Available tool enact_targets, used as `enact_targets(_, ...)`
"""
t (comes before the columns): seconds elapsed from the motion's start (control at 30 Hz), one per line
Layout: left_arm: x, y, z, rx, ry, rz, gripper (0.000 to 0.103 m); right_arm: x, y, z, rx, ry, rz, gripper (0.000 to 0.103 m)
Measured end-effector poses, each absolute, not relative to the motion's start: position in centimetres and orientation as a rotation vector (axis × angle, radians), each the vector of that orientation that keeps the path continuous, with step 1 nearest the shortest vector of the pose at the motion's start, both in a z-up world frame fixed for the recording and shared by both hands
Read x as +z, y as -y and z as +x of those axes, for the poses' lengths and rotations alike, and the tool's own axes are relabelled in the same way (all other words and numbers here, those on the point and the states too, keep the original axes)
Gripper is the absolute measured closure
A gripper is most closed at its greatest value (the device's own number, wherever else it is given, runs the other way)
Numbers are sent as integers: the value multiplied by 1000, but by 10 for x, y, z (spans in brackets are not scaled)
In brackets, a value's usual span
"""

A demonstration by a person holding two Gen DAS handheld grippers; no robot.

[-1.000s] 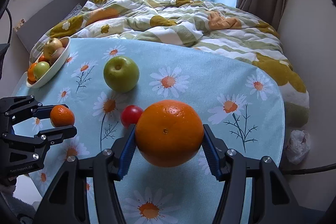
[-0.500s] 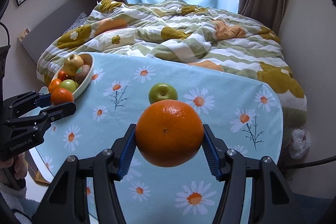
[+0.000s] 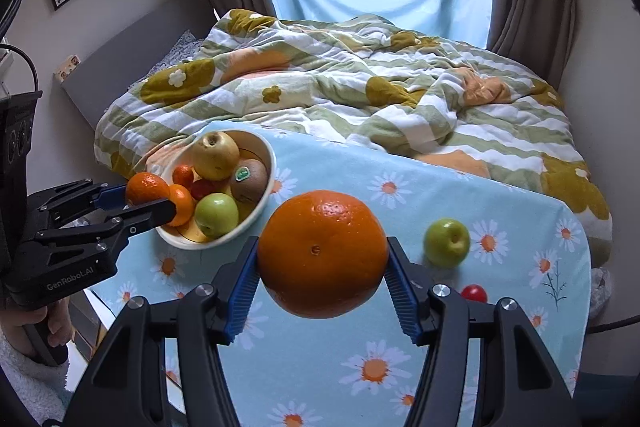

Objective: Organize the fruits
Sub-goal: 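Place the mandarin in the bowl with the left tool while the right tool carries the orange over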

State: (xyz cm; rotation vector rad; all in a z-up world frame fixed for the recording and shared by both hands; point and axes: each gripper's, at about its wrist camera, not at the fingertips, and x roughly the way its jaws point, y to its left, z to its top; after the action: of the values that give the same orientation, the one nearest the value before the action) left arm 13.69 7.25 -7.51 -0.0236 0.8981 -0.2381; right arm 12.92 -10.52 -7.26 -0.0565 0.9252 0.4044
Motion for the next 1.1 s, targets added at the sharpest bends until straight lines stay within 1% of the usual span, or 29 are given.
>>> enact_targets(0.47,-104,-167,186,-264,-939,-12,59,-92,16,148,374,-953,-21,47)
enact_targets(0.93,-144,-198,240,-329,-983,19,59,-111,-13,166,289,-981,15,47)
enact_targets(1.1,-148,-200,249,-349,-989,47,59,-111,-13,166,255,-985,26,47)
